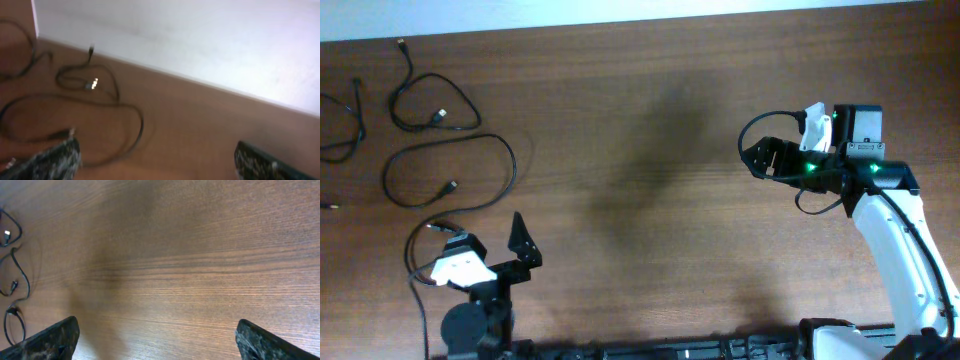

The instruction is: Untangle cables

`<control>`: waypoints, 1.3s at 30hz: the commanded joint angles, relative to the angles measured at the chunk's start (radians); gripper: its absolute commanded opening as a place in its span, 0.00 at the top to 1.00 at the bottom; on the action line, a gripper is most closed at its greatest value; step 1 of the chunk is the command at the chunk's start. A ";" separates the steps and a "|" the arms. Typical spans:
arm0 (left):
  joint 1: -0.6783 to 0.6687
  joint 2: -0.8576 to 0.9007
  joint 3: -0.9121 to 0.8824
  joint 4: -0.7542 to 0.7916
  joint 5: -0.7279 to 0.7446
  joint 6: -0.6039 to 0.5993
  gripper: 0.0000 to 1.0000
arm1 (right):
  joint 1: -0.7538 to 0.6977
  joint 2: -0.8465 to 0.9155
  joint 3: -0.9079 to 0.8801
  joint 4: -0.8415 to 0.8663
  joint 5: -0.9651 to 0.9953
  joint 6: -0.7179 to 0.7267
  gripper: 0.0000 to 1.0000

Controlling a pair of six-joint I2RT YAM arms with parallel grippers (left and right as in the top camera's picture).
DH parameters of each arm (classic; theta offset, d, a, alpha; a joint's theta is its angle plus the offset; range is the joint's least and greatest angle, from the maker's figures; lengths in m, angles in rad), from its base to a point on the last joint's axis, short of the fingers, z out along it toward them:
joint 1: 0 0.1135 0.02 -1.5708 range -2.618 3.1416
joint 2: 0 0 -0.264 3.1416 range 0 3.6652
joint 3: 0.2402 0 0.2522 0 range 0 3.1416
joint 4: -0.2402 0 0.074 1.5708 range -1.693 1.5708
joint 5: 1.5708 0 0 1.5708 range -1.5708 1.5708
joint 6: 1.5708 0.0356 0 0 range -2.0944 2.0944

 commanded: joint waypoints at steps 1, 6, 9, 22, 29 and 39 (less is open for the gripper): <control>0.005 -0.004 -0.142 0.148 0.034 0.017 0.02 | 0.005 -0.003 -0.004 0.003 0.009 -0.007 0.01; 0.005 -0.005 -0.205 0.214 0.148 0.355 0.01 | 0.005 -0.003 -0.004 0.003 0.009 -0.007 0.01; 0.005 -0.005 -0.206 0.214 0.142 0.375 0.01 | 0.005 -0.003 -0.004 0.003 0.009 -0.007 0.01; 0.005 -0.005 -0.233 0.266 0.062 0.321 0.01 | 0.005 -0.003 -0.004 0.003 0.009 -0.007 0.01; 0.005 -0.005 -0.233 0.267 0.027 0.230 0.01 | 0.005 -0.003 -0.004 0.003 0.009 -0.007 0.01; 0.005 -0.005 -0.233 0.270 0.035 0.231 0.01 | 0.005 -0.003 -0.004 0.003 0.009 -0.007 0.01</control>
